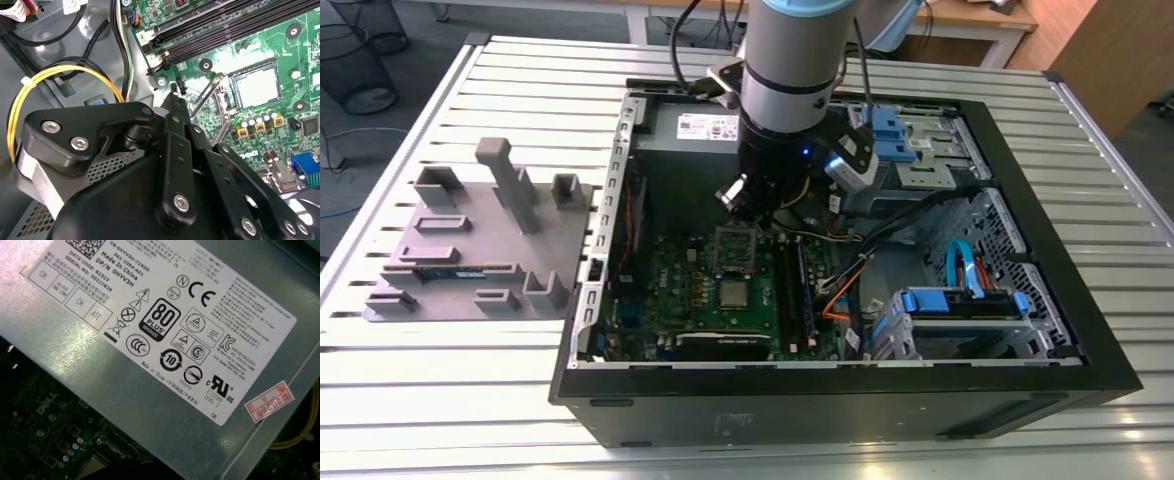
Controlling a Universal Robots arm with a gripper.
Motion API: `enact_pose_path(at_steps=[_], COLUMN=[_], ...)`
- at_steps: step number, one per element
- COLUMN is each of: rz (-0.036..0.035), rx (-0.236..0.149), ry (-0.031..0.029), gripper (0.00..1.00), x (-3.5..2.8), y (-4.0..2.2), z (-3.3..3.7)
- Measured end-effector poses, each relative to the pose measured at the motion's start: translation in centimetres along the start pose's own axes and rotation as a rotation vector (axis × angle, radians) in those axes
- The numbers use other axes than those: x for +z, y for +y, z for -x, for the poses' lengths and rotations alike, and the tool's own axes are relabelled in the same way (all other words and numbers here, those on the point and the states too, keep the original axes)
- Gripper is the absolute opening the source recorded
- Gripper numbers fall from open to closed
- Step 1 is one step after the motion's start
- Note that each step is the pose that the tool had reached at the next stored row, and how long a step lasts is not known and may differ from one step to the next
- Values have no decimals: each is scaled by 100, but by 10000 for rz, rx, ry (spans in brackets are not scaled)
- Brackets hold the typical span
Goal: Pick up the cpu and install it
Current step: 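Close the cpu cover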
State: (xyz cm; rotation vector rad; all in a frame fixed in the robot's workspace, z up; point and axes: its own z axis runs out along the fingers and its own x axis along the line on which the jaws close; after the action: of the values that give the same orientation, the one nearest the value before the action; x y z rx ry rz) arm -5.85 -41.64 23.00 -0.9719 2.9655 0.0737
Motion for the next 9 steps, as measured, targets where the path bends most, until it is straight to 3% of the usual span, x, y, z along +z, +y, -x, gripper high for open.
enact_pose_path(at_steps=[9], rz=[-1], rx=[-33], ry=[0], gripper=[11], x=[-21], y=[1], z=[0])
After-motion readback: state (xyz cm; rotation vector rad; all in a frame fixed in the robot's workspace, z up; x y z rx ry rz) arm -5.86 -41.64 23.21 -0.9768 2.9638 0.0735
